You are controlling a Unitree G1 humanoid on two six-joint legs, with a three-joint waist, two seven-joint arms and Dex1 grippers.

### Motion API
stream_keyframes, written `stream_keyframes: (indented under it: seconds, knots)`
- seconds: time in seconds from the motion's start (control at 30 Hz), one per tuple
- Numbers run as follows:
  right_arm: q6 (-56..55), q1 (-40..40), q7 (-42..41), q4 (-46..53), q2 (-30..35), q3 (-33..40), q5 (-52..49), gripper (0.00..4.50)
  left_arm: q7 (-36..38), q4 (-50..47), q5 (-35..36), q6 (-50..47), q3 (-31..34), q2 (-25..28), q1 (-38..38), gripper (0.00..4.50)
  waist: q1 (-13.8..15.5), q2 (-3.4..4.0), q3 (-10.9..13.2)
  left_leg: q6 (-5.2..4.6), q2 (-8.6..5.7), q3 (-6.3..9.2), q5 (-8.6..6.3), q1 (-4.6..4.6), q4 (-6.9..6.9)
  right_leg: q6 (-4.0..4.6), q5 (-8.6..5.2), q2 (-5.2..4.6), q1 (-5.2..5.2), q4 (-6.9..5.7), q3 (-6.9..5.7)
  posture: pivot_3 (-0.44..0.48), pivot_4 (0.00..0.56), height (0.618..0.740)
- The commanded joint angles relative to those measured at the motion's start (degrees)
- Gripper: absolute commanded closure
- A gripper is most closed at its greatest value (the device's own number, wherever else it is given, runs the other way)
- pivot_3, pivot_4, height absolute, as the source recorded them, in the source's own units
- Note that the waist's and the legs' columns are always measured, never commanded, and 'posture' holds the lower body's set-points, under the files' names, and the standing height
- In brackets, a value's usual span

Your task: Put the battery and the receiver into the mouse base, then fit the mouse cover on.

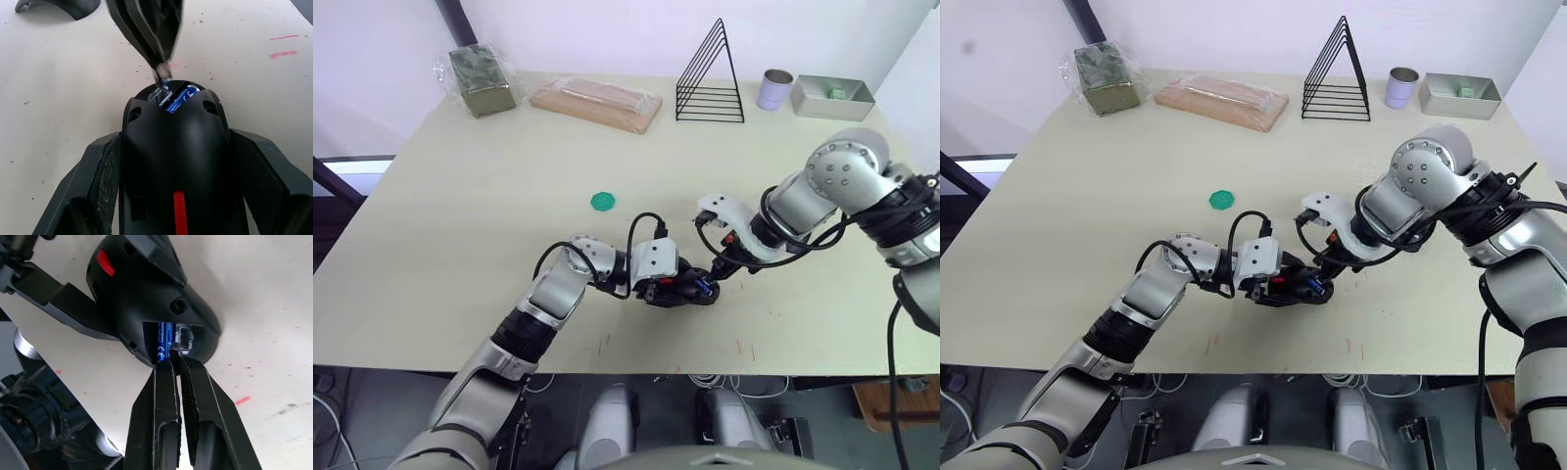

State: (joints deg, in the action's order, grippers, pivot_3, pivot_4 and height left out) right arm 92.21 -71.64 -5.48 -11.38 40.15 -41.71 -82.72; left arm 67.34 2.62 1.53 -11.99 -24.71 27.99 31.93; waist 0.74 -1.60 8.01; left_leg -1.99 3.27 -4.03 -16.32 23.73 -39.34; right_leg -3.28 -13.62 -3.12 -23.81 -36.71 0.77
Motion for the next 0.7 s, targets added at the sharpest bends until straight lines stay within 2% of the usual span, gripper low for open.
stream_keyframes:
  seconds: [0.03,0.7]
  knots:
    - [0.29,-0.72,0.20,0.23,0.31,2.56,0.01,4.50,0.23,0.16,0.21,0.18,0.25,0.05,-0.02,1.64,-0.03,0.00,0.00,0.00,0.00,0.00,0.00,-0.01,0.00,0.00,0.00,0.00,0.00,0.00,0.00,0.000,0.150,0.740]
    - [0.29,0.17,0.21,-0.83,-1.62,4.10,1.71,4.50,0.39,-0.42,0.69,-0.47,0.24,0.08,-0.14,1.64,-0.04,0.00,0.00,0.00,0.00,0.01,0.00,0.00,0.00,0.00,0.00,0.00,0.00,0.00,-0.01,0.000,0.150,0.740]
